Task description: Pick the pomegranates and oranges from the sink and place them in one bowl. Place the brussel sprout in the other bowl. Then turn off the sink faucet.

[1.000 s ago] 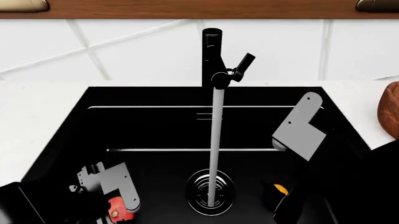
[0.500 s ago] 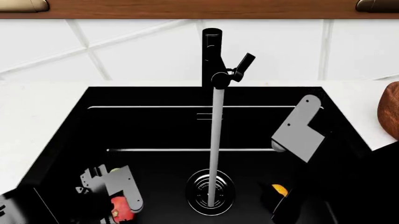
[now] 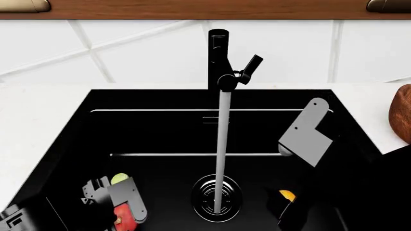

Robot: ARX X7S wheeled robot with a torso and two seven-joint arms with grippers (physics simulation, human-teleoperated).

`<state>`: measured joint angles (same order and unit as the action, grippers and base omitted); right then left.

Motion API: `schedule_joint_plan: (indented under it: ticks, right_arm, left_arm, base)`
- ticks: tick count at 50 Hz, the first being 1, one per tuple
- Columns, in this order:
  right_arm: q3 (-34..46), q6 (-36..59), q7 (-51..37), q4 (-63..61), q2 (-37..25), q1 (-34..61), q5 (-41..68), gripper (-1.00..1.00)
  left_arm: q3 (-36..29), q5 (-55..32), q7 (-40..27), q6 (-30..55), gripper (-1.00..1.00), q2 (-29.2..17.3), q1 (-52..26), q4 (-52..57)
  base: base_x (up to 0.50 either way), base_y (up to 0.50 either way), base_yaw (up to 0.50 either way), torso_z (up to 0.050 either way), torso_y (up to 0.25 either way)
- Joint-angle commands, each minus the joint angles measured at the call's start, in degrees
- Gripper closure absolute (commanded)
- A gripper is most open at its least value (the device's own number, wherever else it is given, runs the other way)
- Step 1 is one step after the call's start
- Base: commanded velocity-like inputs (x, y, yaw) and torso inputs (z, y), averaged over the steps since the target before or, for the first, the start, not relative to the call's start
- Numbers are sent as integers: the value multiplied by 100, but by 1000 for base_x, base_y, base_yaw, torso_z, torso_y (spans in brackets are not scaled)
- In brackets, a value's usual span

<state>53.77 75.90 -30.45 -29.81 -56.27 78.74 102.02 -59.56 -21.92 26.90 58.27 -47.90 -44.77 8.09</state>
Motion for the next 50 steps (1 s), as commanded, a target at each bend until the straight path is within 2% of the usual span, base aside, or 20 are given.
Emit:
schedule_joint_plan:
  ticks: [1,19,20,32,38,44,50]
  right_arm:
    - [11,-53,50,-20,-15,-27,-58,-100]
    - [41,-167,63,-60,-58,-92,-118,-100]
    - [42,-172,68,-57,-55,-93,-131,-100]
    - [59,-223,75,-48,-55,-82,-188,-100]
    - [72,-216,57,-45,-55,-41,-169,-100]
    - [94,-215,56,-32,-44,-20,-173,-100]
    - [98,-216,36,-43,-69,19,-149,-100]
  left_arm:
    - [-95,123,-23,-136,-100,103,32,-349]
    - [-303,313,-12,-488,-100,420,122,-937]
    - [-312,334,-20,-604,100,438,159,-983]
    - [-343,388,-49,-1052,100,438,347,-1112]
    - [-344,565,-182,-1662,100,337,462,-1054]
    - [-98,300,-219,-1693,100,130,504,-519]
    - [195,162,-369,-2079,100,-81,568,-140]
  base:
    - [0,0,0,0,0]
    - [0,0,0,0,0]
    - [0,0,0,0,0]
    - [2,-1,-2,0,0]
    - [2,-1,-3,0,0]
    - [0,-1,-2,0,0]
    - [0,0,0,0,0]
